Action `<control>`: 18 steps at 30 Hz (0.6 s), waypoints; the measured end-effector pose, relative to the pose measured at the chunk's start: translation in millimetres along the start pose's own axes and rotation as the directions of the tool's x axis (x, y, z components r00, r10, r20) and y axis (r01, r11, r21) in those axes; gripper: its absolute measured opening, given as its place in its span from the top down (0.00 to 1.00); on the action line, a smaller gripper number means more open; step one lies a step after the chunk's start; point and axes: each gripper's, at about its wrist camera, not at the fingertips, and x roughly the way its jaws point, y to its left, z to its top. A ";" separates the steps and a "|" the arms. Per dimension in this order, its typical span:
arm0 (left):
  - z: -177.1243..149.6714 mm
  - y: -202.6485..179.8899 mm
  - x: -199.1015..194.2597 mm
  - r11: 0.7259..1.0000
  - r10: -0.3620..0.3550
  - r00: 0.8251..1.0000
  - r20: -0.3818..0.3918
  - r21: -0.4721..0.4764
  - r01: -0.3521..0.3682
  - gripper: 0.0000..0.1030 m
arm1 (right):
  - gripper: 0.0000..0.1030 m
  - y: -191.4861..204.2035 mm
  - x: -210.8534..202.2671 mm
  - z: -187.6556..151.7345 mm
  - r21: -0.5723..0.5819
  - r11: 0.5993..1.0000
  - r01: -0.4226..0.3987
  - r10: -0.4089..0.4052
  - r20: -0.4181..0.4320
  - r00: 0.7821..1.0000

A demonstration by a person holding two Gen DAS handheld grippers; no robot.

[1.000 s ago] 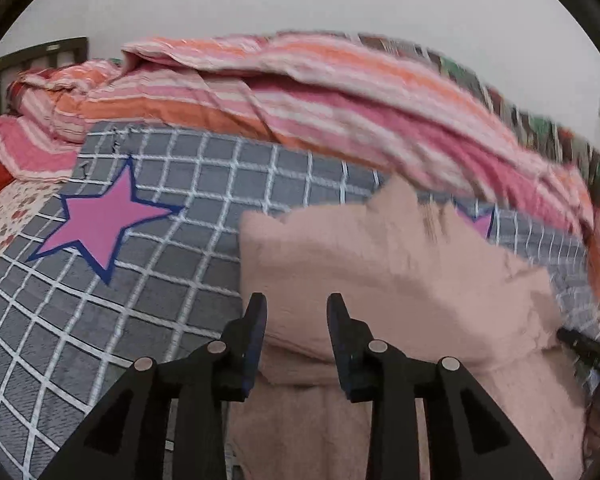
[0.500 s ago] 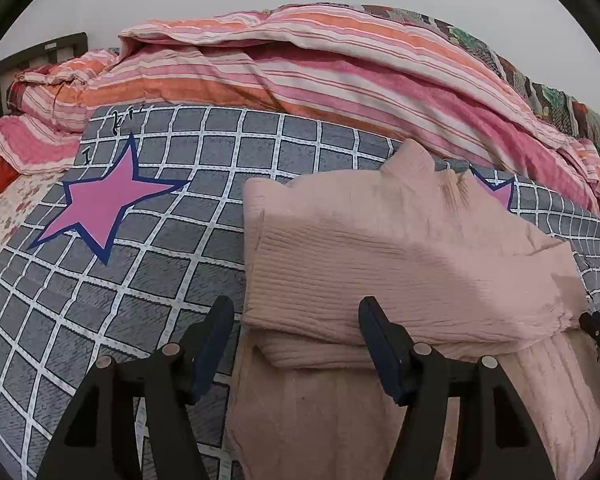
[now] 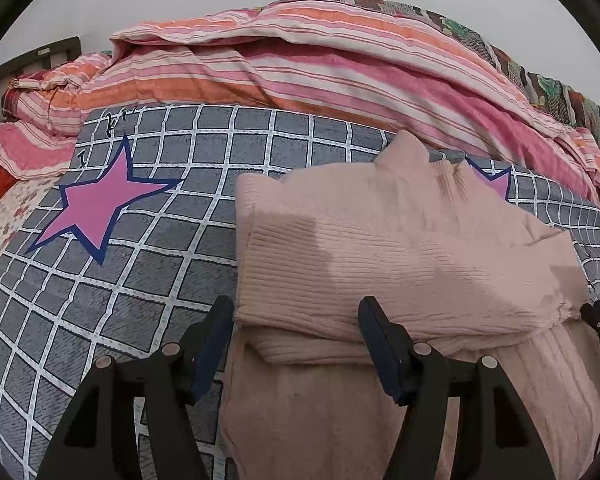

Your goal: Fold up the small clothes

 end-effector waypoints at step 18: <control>-0.2 2.5 1.6 1.000 -0.011 1.000 -0.006 -0.010 0.011 0.35 | 0.48 3.3 -1.2 -0.2 -0.023 1.000 -0.003 0.003 0.006 1.000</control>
